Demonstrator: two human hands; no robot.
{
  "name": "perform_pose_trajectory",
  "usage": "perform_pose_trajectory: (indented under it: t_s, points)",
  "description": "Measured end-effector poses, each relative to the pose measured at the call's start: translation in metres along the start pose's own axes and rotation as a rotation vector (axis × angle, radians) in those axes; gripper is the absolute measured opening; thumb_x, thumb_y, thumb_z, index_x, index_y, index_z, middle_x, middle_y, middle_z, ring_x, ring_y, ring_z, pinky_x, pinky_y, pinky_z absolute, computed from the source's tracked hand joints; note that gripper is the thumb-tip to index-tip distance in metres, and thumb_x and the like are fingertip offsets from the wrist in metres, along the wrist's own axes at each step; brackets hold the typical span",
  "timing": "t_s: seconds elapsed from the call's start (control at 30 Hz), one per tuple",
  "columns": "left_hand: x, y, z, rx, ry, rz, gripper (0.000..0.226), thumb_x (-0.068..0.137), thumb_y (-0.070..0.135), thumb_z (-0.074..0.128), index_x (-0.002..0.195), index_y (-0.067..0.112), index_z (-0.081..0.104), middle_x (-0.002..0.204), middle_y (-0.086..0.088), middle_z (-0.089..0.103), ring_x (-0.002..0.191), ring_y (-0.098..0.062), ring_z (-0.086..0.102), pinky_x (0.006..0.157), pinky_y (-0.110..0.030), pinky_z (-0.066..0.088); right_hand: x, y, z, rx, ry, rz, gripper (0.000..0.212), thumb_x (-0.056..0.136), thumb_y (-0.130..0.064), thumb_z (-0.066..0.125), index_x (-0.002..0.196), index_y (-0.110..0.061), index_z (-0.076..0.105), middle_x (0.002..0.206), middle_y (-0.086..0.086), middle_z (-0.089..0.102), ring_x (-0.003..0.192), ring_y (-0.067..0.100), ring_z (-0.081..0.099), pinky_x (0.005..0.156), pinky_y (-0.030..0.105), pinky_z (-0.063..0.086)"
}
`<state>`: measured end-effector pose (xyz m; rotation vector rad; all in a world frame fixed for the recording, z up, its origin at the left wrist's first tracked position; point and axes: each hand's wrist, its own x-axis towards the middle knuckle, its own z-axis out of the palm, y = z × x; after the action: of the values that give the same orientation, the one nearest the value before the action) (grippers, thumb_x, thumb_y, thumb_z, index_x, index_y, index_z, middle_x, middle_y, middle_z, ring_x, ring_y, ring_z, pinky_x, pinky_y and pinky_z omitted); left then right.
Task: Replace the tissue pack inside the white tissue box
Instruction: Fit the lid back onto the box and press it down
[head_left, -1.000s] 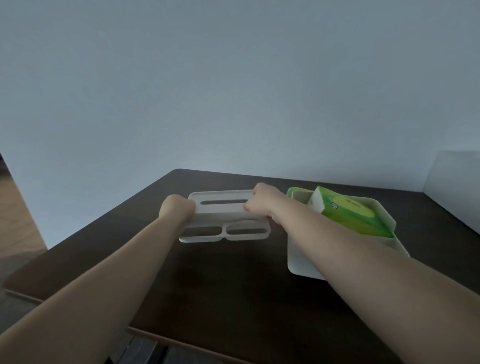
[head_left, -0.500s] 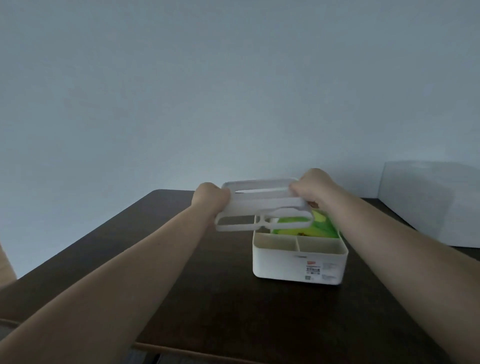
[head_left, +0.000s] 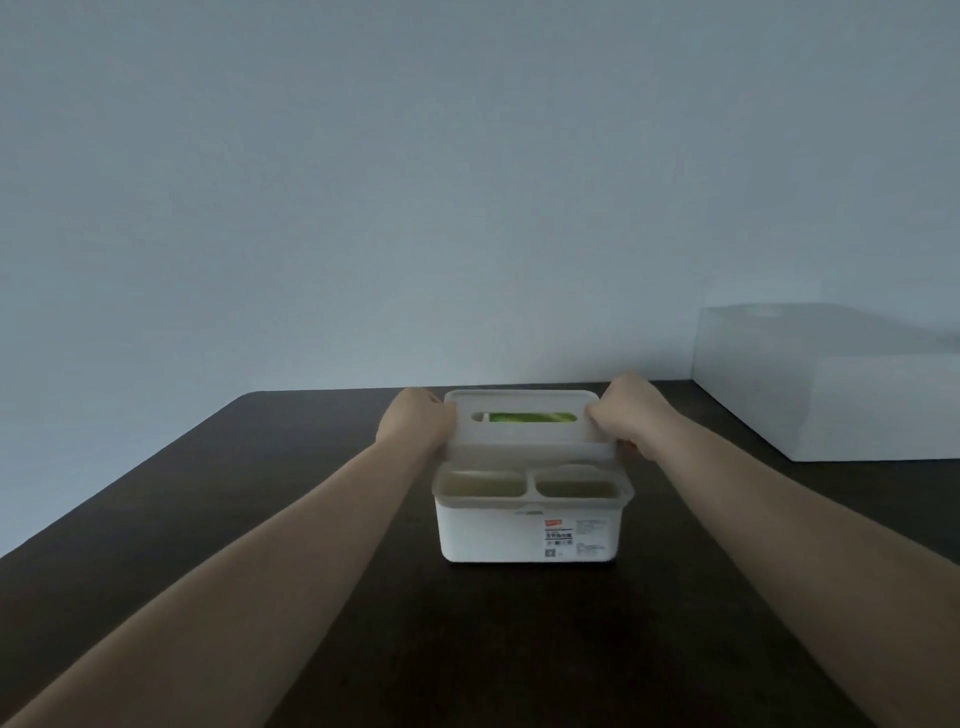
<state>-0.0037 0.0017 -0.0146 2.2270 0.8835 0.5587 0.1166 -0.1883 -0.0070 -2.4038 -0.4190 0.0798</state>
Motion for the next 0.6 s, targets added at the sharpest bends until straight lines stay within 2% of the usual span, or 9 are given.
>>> perform_pose_trajectory:
  t_s: [0.07, 0.17, 0.3, 0.4, 0.5, 0.6]
  points:
    - [0.001, -0.002, 0.005, -0.013, 0.012, -0.009, 0.025, 0.090, 0.025, 0.048, 0.079, 0.011, 0.065, 0.064, -0.004, 0.060, 0.060, -0.026, 0.056, 0.065, -0.031, 0.050, 0.004, 0.003, 0.003, -0.009, 0.001, 0.007, 0.022, 0.090, -0.015, 0.053, 0.097, 0.000, 0.068, 0.089, 0.015, 0.068, 0.071, 0.027, 0.062, 0.057, 0.032, 0.046]
    - [0.005, -0.006, 0.010, -0.022, 0.038, -0.031, 0.029, 0.087, 0.022, 0.046, 0.093, 0.005, 0.070, 0.076, -0.004, 0.062, 0.067, -0.025, 0.056, 0.066, -0.032, 0.047, 0.008, 0.006, 0.007, -0.044, 0.006, 0.005, 0.022, 0.090, -0.011, 0.052, 0.098, 0.000, 0.068, 0.087, 0.014, 0.066, 0.062, 0.023, 0.055, 0.052, 0.030, 0.043]
    - [0.007, -0.005, 0.014, -0.012, 0.025, -0.037, 0.034, 0.086, 0.021, 0.045, 0.114, 0.019, 0.064, 0.095, 0.002, 0.063, 0.085, -0.022, 0.059, 0.072, -0.030, 0.046, 0.011, 0.008, 0.012, -0.077, 0.031, -0.016, 0.023, 0.091, -0.009, 0.048, 0.097, -0.001, 0.068, 0.077, 0.010, 0.061, 0.056, 0.021, 0.050, 0.047, 0.027, 0.038]
    - [0.007, -0.006, 0.016, -0.024, 0.002, -0.050, 0.041, 0.085, 0.020, 0.044, 0.120, 0.025, 0.064, 0.107, 0.003, 0.067, 0.096, -0.023, 0.062, 0.080, -0.032, 0.051, 0.012, 0.011, 0.015, -0.090, 0.033, -0.026, 0.023, 0.091, -0.009, 0.047, 0.093, 0.000, 0.069, 0.067, 0.007, 0.055, 0.055, 0.020, 0.048, 0.046, 0.027, 0.035]
    - [0.008, -0.007, 0.018, -0.055, 0.005, -0.055, 0.037, 0.085, 0.021, 0.045, 0.115, 0.026, 0.065, 0.105, 0.003, 0.068, 0.097, -0.024, 0.064, 0.089, -0.037, 0.055, 0.012, 0.012, 0.017, -0.101, 0.036, -0.038, 0.020, 0.090, -0.008, 0.047, 0.087, -0.003, 0.066, 0.065, 0.006, 0.053, 0.054, 0.020, 0.047, 0.046, 0.027, 0.034]
    - [0.011, -0.009, 0.020, -0.096, 0.006, -0.045, 0.025, 0.082, 0.016, 0.044, 0.084, 0.030, 0.064, 0.087, 0.003, 0.063, 0.082, -0.026, 0.060, 0.088, -0.041, 0.057, 0.013, 0.012, 0.018, -0.103, 0.014, -0.023, 0.019, 0.090, -0.008, 0.046, 0.087, -0.004, 0.064, 0.065, 0.006, 0.052, 0.054, 0.021, 0.047, 0.046, 0.028, 0.034]
